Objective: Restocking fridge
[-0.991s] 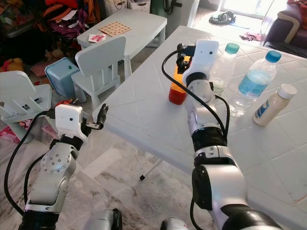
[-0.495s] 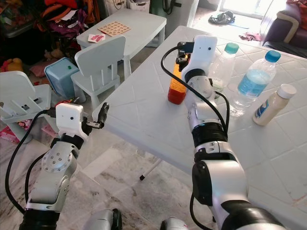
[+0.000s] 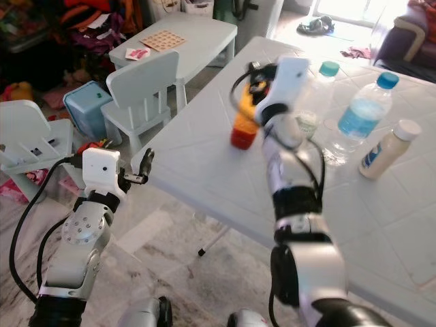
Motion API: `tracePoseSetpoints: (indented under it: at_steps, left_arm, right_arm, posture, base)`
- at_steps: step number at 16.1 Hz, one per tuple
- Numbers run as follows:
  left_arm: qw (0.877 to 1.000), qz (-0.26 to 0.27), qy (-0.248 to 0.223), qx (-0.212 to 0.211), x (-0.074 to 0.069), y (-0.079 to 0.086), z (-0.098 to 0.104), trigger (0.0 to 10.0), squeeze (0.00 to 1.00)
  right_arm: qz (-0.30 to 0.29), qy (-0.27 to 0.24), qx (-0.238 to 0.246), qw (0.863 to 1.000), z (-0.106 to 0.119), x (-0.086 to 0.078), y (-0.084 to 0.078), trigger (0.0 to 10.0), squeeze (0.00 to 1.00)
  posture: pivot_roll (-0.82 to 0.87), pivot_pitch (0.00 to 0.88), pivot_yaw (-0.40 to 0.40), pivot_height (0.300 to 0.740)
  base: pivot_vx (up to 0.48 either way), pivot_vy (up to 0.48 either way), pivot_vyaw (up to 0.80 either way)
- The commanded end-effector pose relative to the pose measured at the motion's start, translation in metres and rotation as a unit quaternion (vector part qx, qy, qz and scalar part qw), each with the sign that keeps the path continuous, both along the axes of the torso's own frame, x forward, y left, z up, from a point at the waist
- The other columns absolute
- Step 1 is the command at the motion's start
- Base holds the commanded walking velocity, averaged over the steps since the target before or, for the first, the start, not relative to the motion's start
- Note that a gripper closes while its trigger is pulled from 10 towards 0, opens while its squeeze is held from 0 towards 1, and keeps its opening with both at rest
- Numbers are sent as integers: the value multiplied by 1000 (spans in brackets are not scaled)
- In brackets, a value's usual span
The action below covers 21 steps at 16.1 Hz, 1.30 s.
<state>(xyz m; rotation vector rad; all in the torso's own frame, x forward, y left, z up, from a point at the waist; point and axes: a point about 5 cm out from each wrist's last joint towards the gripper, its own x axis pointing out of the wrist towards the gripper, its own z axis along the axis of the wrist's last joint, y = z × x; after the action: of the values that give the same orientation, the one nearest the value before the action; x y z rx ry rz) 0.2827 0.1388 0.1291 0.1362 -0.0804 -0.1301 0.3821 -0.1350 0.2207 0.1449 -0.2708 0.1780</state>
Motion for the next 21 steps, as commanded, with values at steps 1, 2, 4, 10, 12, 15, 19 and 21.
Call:
tracePoseSetpoints:
  at_steps: [1,2,4,10,12,15,19,21]
  left_arm:
    - [1000,16,7,10,2,3,-3,10000,0]
    - [999,32,-1,13,4,7,0,10000,0]
    - [998,68,-3,13,7,16,0,10000,0]
    - [994,103,-11,27,9,16,-3,10000,0]
    - [991,129,-14,25,11,20,-4,10000,0]
    - [991,130,-13,15,14,17,-2,10000,0]
    - [991,132,-22,27,14,18,-3,10000,0]
    - [991,132,-22,28,14,17,-3,10000,0]
  right_arm:
    - [24,-27,-2,999,7,-7,5,0,0]
    - [48,-47,-24,997,6,-22,3,0,0]
    - [72,-62,-30,995,7,-40,2,0,0]
    - [118,-84,-68,987,5,-75,26,10000,0]
    - [119,-74,-69,988,2,-77,25,10000,0]
    - [117,-69,-74,988,2,-78,23,10000,0]
    - [125,-76,-77,986,6,-78,26,10000,0]
    - [128,-76,-77,986,7,-79,27,10000,0]
  posture:
    - [138,20,-21,740]
    - [137,3,-26,740]
    - [122,0,-27,740]
    - [108,0,-10,740]
    - [110,0,-11,740]
    - [109,0,-8,740]
    - [105,0,-9,740]
    - [104,0,-12,740]
  base:
    - [0,0,0]
    - [0,0,0]
    - [0,0,0]
    - [0,0,240]
    - [0,0,800]
    - [0,0,800]
    - [0,360,800]
    - [0,480,800]
